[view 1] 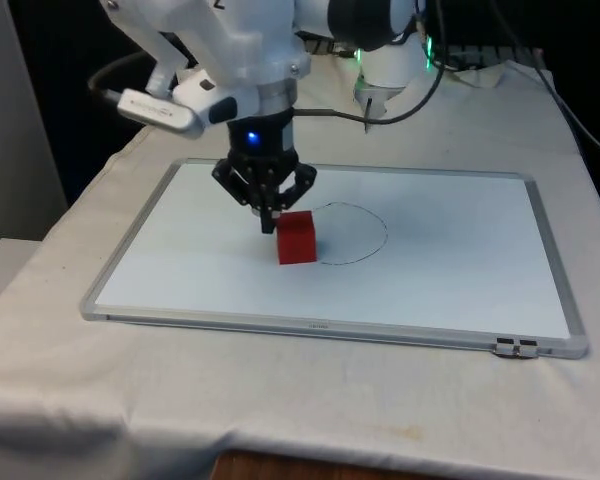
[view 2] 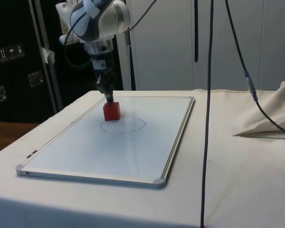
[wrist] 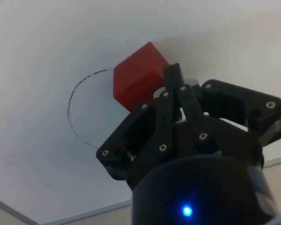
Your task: Push the cube into the marked area.
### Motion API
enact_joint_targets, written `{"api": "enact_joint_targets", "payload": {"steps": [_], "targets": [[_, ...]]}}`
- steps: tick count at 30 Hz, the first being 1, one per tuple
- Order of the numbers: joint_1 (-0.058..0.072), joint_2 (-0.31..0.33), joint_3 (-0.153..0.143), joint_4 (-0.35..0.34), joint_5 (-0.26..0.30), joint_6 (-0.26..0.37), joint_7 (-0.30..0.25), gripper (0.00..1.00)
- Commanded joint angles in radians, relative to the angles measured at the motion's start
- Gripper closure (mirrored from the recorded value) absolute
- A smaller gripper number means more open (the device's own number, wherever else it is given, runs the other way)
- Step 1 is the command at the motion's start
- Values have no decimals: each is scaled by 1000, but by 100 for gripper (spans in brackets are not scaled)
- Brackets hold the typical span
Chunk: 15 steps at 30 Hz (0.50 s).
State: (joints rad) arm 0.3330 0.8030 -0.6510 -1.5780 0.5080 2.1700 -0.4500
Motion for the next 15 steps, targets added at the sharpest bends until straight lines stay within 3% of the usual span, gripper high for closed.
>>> {"api": "enact_joint_targets", "payload": {"steps": [1,7,8,15], "targets": [[2,6,11,12,4,-14,8,100],[11,16,36,38,-8,-28,49,100],[5,13,38,34,-4,-18,39,100],[34,5,59,30,-34,-26,81,100]]}}
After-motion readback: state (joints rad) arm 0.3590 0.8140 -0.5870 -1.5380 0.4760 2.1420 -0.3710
